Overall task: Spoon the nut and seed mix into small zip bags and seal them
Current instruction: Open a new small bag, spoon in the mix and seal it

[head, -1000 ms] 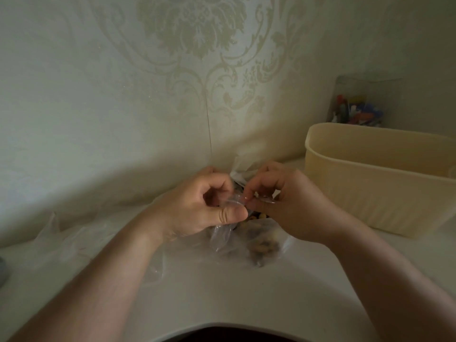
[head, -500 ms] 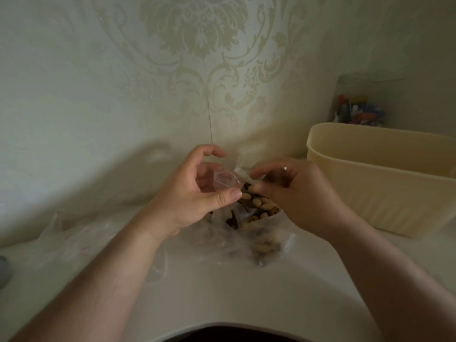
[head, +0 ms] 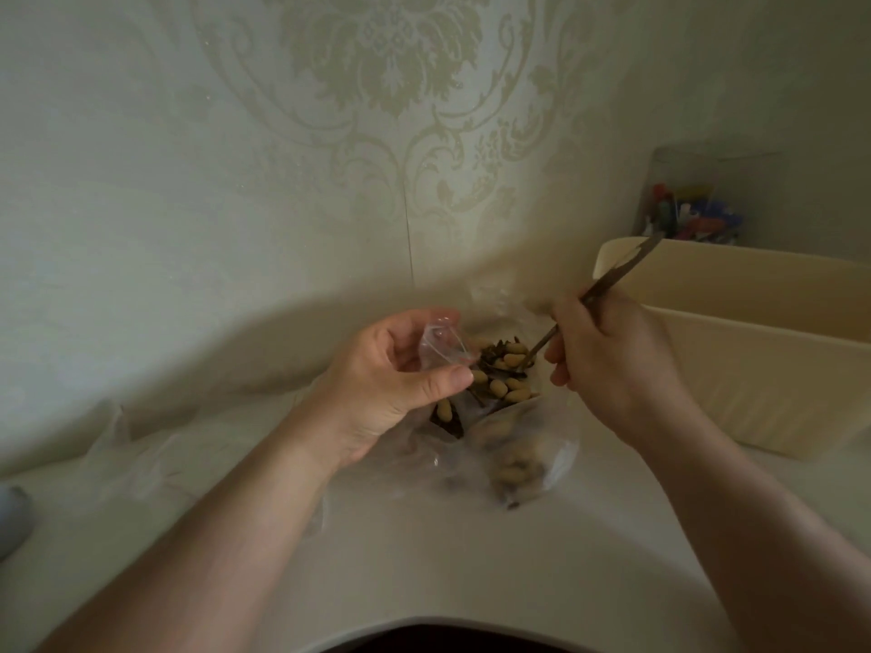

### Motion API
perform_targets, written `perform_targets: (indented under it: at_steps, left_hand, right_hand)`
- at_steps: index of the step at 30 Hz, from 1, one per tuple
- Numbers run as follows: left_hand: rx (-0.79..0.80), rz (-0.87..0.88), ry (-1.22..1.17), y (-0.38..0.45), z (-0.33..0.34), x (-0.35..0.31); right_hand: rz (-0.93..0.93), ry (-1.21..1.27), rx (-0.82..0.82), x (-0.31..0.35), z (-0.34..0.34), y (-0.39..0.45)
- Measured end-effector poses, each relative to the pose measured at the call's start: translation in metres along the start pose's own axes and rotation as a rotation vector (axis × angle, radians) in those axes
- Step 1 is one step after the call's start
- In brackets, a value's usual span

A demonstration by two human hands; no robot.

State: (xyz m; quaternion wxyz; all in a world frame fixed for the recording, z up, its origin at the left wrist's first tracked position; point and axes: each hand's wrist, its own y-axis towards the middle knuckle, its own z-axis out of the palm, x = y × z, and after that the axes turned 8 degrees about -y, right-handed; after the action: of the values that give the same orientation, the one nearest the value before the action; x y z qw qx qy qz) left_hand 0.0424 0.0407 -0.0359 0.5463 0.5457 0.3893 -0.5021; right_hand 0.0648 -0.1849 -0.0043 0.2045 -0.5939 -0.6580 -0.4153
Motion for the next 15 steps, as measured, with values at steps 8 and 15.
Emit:
perform_targets:
  at_steps: [8,15]
  left_hand:
    - [-0.135,0.041,0.438,0.002,-0.002,0.004]
    - [-0.209,0.027,0.520,0.005,0.005,0.010]
  right_hand:
    - [-0.050,0.072,-0.003,0.005,-0.015,0.002]
    - [-0.215,0.141,-0.050,0.016,-0.030,-0.004]
